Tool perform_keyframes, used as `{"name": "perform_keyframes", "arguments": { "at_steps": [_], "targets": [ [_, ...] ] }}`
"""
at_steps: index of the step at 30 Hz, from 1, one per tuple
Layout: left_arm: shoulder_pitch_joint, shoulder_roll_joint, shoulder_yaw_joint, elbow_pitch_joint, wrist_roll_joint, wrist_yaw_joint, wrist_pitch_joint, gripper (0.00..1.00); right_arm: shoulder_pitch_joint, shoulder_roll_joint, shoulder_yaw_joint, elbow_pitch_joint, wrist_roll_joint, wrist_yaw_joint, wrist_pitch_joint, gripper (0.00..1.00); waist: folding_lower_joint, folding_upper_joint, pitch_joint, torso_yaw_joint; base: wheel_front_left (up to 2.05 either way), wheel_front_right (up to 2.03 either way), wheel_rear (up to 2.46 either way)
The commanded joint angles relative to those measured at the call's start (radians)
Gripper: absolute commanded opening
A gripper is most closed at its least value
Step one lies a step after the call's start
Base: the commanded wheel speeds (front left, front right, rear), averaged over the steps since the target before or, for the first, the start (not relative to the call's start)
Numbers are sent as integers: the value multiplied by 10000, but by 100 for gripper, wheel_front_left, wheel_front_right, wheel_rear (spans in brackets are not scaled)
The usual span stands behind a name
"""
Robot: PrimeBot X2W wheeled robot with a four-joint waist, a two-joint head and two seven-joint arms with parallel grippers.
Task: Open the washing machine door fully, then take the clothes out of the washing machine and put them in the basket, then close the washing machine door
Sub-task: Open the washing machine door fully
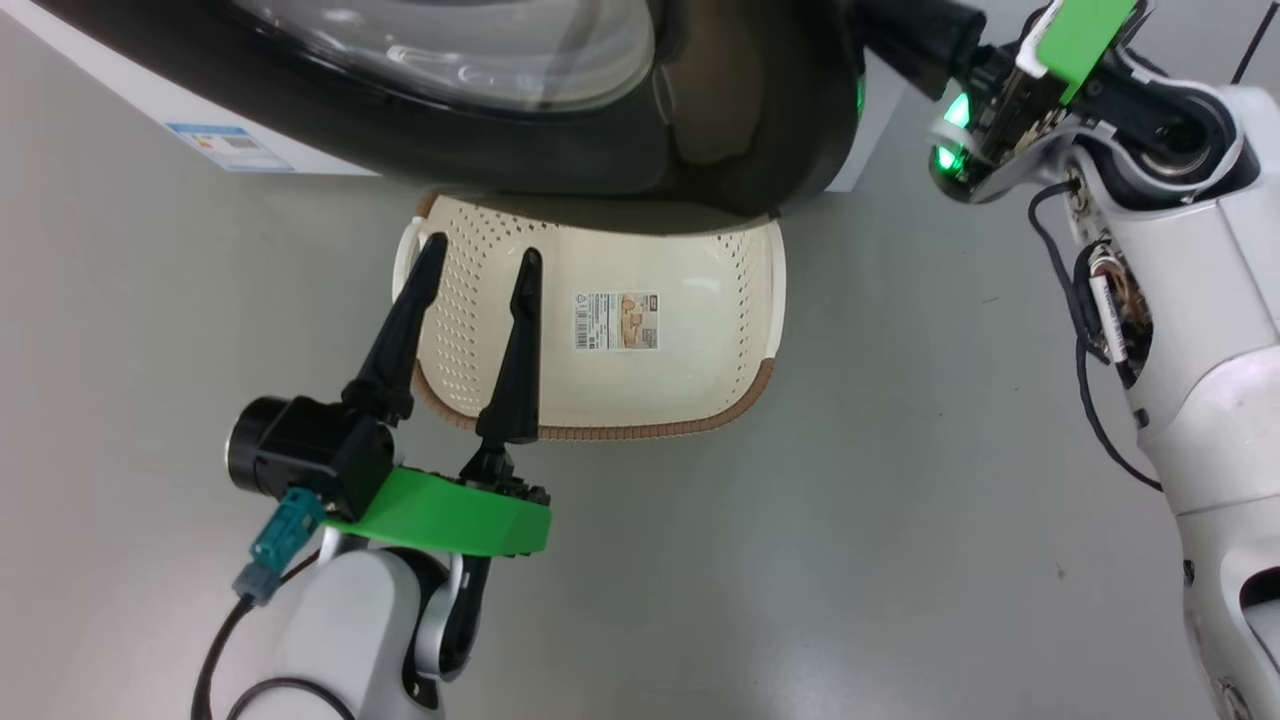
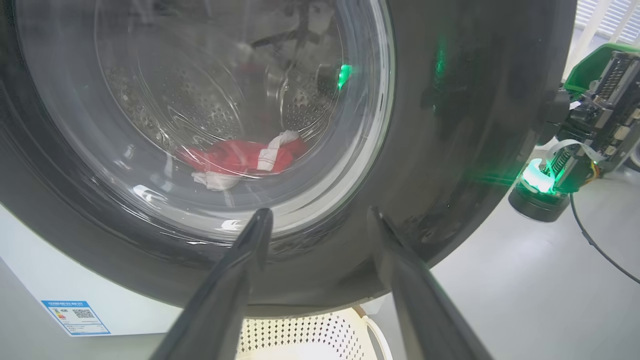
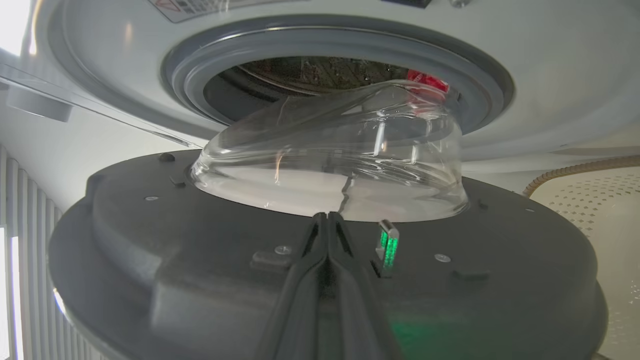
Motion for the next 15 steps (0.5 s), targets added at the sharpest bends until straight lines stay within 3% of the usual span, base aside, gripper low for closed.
{"name": "perform_keyframes", "arguments": {
  "at_steps": [1, 15],
  "targets": [
    [182, 169, 346, -187, -29, 70, -74, 100, 236, 308, 194, -243, -140, 6, 114, 0, 0, 0, -131, -65, 0, 0, 0],
    [549, 169, 609, -100, 31, 36, -74, 100, 986, 500, 853, -396, -117, 6, 268, 0, 0, 0, -576, -417, 0, 0, 0]
  ]
}}
